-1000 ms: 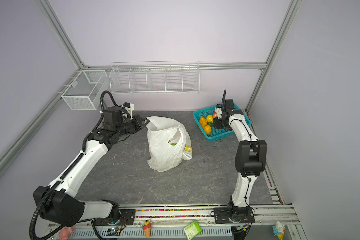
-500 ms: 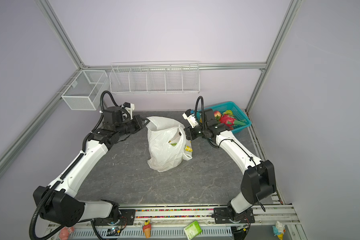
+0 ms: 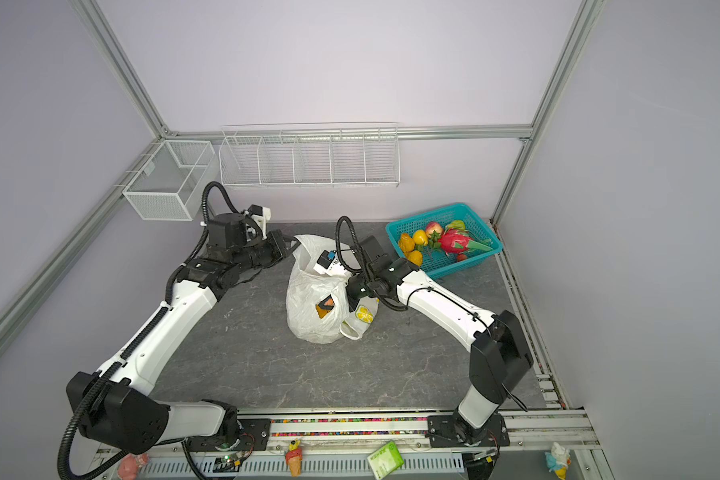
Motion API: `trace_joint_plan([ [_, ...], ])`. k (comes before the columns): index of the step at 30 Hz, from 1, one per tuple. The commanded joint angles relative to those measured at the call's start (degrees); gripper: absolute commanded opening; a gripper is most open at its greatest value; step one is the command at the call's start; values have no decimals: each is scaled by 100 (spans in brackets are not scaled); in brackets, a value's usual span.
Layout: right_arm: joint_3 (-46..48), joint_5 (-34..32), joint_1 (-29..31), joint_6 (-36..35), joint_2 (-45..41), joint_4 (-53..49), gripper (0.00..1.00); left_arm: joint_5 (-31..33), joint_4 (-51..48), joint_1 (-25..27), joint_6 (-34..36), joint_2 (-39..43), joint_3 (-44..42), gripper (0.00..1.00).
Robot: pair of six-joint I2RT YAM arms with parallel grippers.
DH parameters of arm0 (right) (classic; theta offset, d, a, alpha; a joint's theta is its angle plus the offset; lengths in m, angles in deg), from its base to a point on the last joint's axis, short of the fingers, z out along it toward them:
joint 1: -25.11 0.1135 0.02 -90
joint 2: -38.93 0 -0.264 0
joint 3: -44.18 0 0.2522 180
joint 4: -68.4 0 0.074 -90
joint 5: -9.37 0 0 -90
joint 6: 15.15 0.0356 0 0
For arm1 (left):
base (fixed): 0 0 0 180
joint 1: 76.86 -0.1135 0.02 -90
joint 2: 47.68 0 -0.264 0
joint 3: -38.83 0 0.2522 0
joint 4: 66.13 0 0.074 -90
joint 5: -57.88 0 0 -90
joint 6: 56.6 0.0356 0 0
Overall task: Place the fake fruits into the plastic bag and tie a complex knot
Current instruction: 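Carry the pink lychee with the right gripper into the bag opening, then open the right gripper to release the lychee inside the bag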
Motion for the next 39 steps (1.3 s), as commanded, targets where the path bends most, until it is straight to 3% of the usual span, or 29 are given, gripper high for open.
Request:
trace_joint_plan([
  [1, -108, -486, 117, -362, 268, -260, 44, -42, 73, 31, -11, 50, 14, 0],
  [6, -90, -1354, 369, -416, 352, -198, 45, -29, 52, 31, -6, 42, 21, 0],
  [9, 47, -1428, 389, -391, 161, -53, 44, -12, 37, 26, 16, 26, 21, 0],
  [16, 566, 381, 399, -294, -233, 822, 47, 18, 15, 26, 20, 38, 36, 0],
  [24, 246, -900, 430, -162, 697, 480, 47, -4, 29, 26, -2, 79, 39, 0],
  [29, 334, -1106, 447, -16, 808, 595, 49, 23, 23, 31, 16, 87, 33, 0],
  [39, 585, -819, 391, 124, 512, 765, 72, 58, 12, 31, 40, 88, 19, 0],
])
